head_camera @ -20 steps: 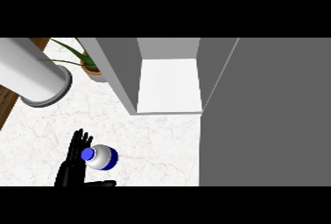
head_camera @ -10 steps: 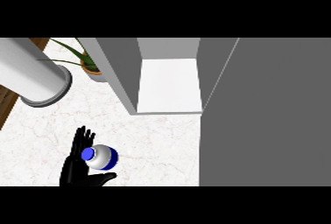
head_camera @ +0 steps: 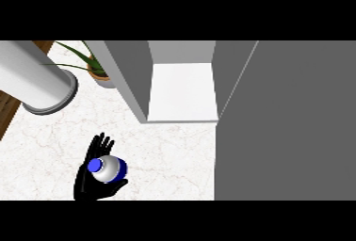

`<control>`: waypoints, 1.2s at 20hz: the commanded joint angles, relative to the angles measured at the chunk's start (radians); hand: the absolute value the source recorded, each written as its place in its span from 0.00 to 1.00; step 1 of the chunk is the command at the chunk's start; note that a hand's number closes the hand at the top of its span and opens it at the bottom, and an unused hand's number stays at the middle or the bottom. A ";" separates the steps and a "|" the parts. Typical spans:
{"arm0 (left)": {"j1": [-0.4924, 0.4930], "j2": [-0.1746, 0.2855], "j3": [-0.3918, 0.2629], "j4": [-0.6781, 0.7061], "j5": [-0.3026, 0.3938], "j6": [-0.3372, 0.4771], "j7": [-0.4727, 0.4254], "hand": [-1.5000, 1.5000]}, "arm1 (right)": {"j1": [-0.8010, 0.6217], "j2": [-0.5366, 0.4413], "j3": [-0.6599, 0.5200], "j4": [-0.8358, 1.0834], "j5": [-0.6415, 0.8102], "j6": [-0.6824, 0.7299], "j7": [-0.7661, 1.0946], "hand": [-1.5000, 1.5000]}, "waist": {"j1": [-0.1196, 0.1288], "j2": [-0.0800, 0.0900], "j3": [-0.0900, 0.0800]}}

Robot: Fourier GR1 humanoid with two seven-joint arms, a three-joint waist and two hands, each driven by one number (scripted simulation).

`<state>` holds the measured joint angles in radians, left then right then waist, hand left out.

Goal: Pick up the bottled water, place it into the cabinet and close the cabinet

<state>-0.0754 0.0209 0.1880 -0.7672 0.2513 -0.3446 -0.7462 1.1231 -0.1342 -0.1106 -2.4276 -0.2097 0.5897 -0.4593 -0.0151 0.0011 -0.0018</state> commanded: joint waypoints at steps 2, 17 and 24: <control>-0.036 -0.018 0.012 0.002 0.041 -0.024 0.017 1.00 | 0.062 -0.018 -0.070 -0.145 -0.144 0.030 0.036 0.00 | 0.002 -0.002 0.001; -0.155 -0.013 0.011 0.066 0.048 0.086 -0.093 1.00 | 0.046 0.025 -0.036 -0.145 -0.100 0.033 0.036 0.00 | -0.002 0.000 0.000; -0.119 -0.021 -0.112 -0.128 0.131 0.148 0.000 1.00 | 0.027 0.030 -0.024 -0.142 -0.080 0.027 0.054 0.00 | 0.011 -0.005 0.002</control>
<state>-0.2096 0.0022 0.1421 -0.8137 0.3410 -0.2241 -0.7884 1.1284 -0.1106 -0.1309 -2.4205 -0.2298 0.6122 -0.4548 -0.0094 -0.0025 -0.0006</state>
